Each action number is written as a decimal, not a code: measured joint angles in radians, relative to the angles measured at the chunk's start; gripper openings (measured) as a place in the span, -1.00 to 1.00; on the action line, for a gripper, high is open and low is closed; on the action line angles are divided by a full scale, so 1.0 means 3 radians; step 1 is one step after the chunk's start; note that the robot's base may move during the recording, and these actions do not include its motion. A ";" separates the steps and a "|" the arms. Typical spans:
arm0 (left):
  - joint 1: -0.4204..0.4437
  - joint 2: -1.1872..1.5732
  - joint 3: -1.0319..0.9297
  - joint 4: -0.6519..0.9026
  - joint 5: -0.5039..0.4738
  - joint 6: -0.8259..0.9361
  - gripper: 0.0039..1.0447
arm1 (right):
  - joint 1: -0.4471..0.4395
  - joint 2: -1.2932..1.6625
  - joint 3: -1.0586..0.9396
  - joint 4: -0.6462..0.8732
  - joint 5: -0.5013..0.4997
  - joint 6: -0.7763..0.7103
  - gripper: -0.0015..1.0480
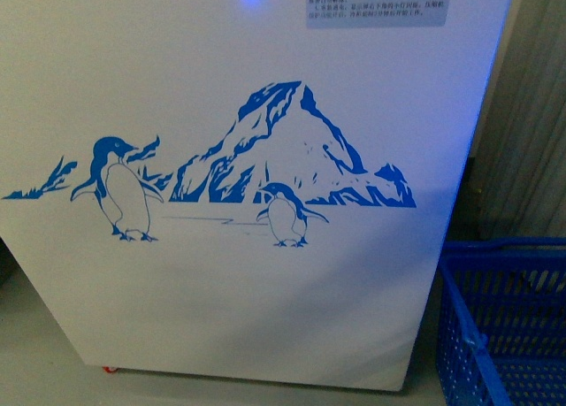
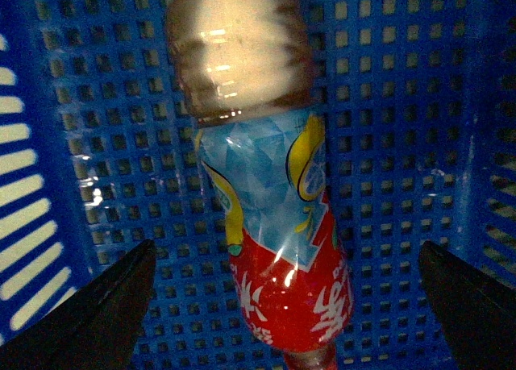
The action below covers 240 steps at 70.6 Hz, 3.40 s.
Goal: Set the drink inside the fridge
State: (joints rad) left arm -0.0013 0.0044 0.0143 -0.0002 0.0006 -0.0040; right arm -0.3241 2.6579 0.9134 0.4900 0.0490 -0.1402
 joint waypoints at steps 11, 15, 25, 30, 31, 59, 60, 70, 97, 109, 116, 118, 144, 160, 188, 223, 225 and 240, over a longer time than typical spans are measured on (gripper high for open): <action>0.0000 0.0000 0.0000 0.0000 -0.0001 0.0000 0.85 | -0.0022 0.0444 0.0299 -0.0052 -0.0045 0.0000 0.85; 0.0000 0.0000 0.0000 0.0000 -0.0001 0.0000 0.85 | -0.0029 0.0584 0.0402 -0.0080 -0.0045 -0.0001 0.85; 0.0000 0.0000 0.0000 0.0000 0.0000 0.0000 0.85 | -0.0046 0.0909 0.0628 -0.0122 -0.0001 -0.0037 0.85; 0.0000 0.0000 0.0000 0.0000 0.0000 0.0000 0.85 | -0.0050 0.0982 0.0664 -0.0122 0.0008 -0.0043 0.82; 0.0000 0.0000 0.0000 0.0000 0.0000 0.0000 0.85 | -0.0050 0.0982 0.0664 -0.0122 0.0006 -0.0045 0.79; 0.0000 0.0000 0.0001 0.0000 -0.0001 0.0000 0.85 | -0.0046 0.0430 0.0285 -0.0098 -0.0144 0.0051 -0.08; 0.0000 0.0000 0.0000 0.0000 0.0000 0.0000 0.85 | -0.0043 0.0380 0.0270 -0.0093 -0.0145 0.0052 -0.09; 0.0000 0.0000 0.0000 0.0000 0.0000 0.0000 0.85 | -0.0001 -0.0429 -0.0145 0.0005 -0.0201 0.0123 -0.16; 0.0000 0.0000 0.0000 0.0000 0.0000 0.0000 0.85 | 0.0226 -0.3686 -0.0879 -0.0800 -0.0467 0.0328 -0.18; 0.0000 0.0000 0.0000 0.0000 -0.0001 0.0000 0.85 | 0.0292 -0.5111 -0.0607 -0.1272 -0.0453 0.0502 -0.19; 0.0000 0.0000 0.0000 0.0000 -0.0001 0.0000 0.85 | 0.0411 -0.5876 -0.0388 -0.1581 -0.0454 0.0559 -0.19; 0.0000 0.0000 0.0000 0.0000 0.0000 0.0000 0.85 | 0.0437 -0.5992 -0.0362 -0.1635 -0.0451 0.0576 -0.19; 0.0000 0.0000 0.0001 0.0000 0.0000 0.0000 0.85 | 0.0679 -0.7000 -0.0470 -0.2145 -0.0421 0.0867 -0.20; 0.0000 0.0000 0.0000 0.0000 -0.0001 0.0000 0.85 | 0.0942 -0.7270 -0.0693 -0.2201 -0.0367 0.0945 -0.20; 0.0000 0.0000 0.0000 0.0000 0.0000 0.0000 0.85 | 0.1163 -0.7462 -0.0952 -0.2121 0.0148 0.0945 -0.20; 0.0000 -0.0001 0.0000 0.0000 0.0001 0.0000 0.85 | 0.1177 -0.7462 -0.0975 -0.2121 0.0134 0.0944 -0.20; 0.0000 -0.0003 0.0000 0.0000 -0.0003 0.0000 0.85 | 0.1177 -0.7462 -0.0975 -0.2121 0.0135 0.0944 -0.20; 0.0000 -0.0003 0.0000 0.0000 -0.0001 -0.0001 0.85 | 0.1177 -0.7462 -0.0975 -0.2120 0.0136 0.0945 -0.20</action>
State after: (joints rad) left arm -0.0013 0.0036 0.0143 -0.0002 0.0002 -0.0044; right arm 0.0292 0.4194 0.6209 -0.1459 0.0898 0.1432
